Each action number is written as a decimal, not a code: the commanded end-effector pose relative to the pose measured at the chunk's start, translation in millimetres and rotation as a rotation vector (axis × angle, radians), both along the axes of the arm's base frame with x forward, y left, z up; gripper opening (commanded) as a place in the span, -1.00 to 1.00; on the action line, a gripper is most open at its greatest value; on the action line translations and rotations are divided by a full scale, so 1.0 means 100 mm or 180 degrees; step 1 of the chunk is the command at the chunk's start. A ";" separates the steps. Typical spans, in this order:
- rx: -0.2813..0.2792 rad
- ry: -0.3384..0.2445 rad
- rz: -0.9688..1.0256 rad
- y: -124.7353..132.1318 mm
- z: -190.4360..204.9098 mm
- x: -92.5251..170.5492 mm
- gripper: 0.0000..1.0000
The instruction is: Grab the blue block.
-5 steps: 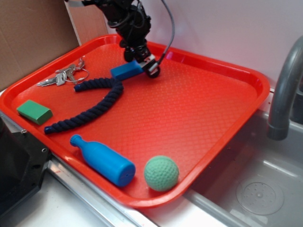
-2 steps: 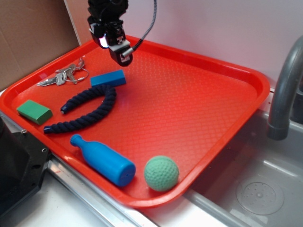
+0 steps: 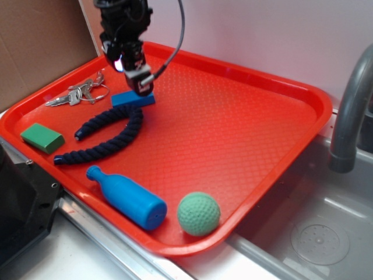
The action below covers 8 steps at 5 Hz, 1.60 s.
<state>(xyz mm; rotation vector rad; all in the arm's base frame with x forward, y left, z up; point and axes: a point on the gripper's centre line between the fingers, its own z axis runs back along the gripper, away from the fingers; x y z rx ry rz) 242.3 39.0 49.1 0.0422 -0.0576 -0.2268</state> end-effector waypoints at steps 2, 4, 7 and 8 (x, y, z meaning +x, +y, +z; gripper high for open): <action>0.0027 0.0144 0.0107 0.03 -0.37 0.10 1.00; 0.0074 0.0177 0.0128 -0.05 -0.48 0.11 -1.00; 0.0166 -0.0410 0.0694 -0.13 0.18 0.10 -1.00; 0.0097 -0.0438 0.0751 -0.27 0.68 0.05 -1.00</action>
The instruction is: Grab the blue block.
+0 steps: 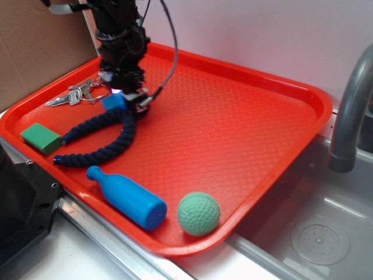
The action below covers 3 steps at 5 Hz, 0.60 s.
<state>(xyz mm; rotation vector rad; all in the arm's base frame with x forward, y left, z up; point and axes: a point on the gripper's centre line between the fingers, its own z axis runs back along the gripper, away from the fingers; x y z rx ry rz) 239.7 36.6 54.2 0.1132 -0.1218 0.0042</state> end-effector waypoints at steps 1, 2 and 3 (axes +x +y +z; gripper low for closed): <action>-0.0105 -0.0329 0.0740 -0.32 1.14 -0.06 -1.00; -0.0388 -0.0164 0.0813 -0.37 1.64 -0.15 -1.00; -0.0453 -0.0250 0.0817 -0.40 1.74 -0.16 -1.00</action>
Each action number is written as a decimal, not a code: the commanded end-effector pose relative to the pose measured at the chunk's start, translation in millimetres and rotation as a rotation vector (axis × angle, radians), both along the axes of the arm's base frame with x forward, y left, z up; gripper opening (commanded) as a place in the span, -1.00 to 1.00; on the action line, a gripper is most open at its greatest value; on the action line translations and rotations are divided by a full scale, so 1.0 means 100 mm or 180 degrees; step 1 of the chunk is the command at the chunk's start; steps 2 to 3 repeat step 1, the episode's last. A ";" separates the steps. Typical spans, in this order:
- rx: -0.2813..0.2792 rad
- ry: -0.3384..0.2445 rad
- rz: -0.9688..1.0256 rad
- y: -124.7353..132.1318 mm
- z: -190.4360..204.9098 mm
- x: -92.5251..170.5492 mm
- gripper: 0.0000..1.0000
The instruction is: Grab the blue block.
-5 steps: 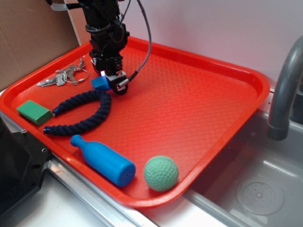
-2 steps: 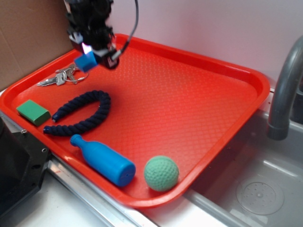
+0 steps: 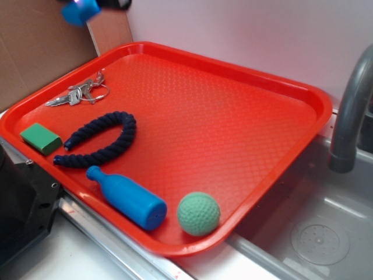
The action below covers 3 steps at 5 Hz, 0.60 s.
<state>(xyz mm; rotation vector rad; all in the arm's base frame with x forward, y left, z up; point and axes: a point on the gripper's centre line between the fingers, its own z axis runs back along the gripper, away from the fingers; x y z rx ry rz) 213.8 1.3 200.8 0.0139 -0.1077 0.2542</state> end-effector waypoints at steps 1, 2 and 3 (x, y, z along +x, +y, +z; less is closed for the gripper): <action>0.0012 -0.0185 0.0117 -0.02 0.14 0.13 -1.00; 0.0012 -0.0185 0.0117 -0.02 0.14 0.13 -1.00; 0.0012 -0.0185 0.0117 -0.02 0.14 0.13 -1.00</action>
